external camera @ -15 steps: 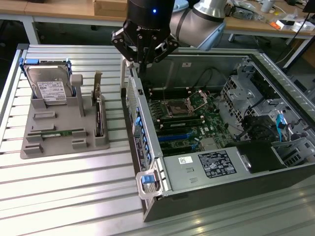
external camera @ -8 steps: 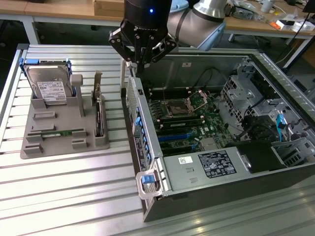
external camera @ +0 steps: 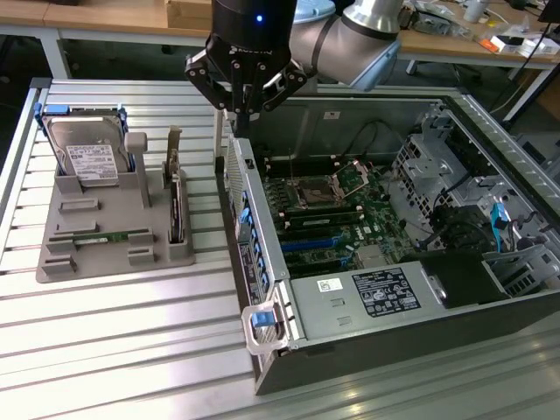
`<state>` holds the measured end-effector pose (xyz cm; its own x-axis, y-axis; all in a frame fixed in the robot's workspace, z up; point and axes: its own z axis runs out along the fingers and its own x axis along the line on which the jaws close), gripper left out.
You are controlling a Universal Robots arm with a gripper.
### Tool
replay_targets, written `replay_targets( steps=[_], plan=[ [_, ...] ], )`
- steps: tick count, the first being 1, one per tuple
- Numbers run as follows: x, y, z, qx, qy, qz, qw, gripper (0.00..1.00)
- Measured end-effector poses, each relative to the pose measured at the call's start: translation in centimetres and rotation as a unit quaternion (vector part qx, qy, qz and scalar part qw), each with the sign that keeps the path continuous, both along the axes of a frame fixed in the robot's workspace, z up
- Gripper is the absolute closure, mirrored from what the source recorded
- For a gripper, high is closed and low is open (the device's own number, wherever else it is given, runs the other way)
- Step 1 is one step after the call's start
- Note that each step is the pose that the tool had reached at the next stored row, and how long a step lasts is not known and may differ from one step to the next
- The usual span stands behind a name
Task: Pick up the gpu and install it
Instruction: 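Reach for the gpu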
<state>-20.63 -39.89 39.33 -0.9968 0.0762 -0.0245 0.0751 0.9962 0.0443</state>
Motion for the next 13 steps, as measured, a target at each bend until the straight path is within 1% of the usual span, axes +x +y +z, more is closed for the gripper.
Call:
replay_targets(
  steps=[13],
  plan=[
    [-1.2,0.0,0.0,0.0,0.0,0.0,1.0,0.9]
  ],
)
